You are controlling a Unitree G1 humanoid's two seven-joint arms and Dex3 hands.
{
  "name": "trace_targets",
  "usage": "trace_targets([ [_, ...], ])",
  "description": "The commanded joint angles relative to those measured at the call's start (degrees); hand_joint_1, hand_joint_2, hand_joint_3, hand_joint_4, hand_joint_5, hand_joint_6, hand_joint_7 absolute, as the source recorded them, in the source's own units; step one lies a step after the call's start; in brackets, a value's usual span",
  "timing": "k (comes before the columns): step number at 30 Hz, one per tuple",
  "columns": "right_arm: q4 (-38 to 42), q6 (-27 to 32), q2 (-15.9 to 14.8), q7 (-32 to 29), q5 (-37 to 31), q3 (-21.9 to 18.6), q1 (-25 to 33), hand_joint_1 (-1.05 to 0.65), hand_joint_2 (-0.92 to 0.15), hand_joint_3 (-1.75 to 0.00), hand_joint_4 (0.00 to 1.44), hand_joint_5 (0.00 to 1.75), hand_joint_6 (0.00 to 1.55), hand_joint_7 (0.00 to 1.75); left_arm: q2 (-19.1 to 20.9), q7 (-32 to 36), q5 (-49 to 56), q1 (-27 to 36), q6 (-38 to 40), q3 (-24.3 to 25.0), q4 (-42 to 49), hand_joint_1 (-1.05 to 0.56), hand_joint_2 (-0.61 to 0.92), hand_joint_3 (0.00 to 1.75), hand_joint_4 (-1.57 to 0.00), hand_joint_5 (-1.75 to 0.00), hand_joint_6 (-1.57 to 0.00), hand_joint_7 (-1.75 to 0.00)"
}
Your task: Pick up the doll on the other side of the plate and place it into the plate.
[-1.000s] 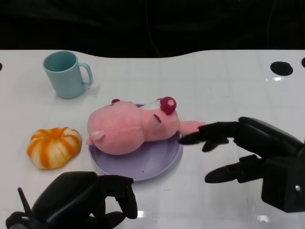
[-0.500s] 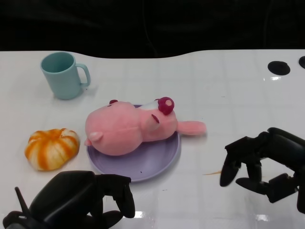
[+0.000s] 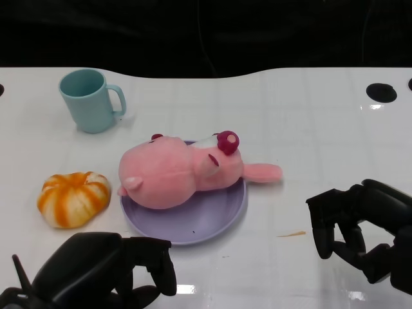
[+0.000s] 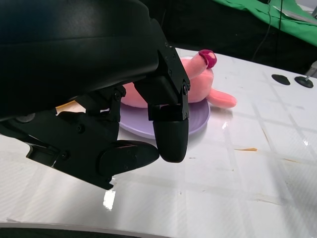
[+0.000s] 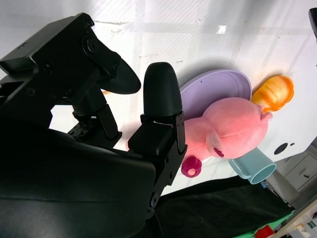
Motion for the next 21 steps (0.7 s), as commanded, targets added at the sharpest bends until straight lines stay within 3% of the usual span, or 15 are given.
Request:
trace_targets([
  [1, 1.4, -1.9, 0.2, -0.6, -0.1, 0.5, -0.4, -0.07, -0.33, -1.38, 0.85, 1.75, 0.74, 1.59, 0.7, 0.6, -0.8, 0.4, -0.8, 0.7, 0.6, -0.18, 0.71, 0.66, -0.73, -1.42, -0.78, -1.08],
  [21, 4.0, -3.9, 0.8, -1.7, -0.2, 1.5, -1.3, -0.05, -0.29, -1.45, 0.87, 1.71, 0.83, 1.43, 0.9, 0.3, -1.3, 0.2, -1.2, 1.2, 0.9, -0.19, 0.7, 0.67, -0.73, -1.43, -0.78, -1.08],
])
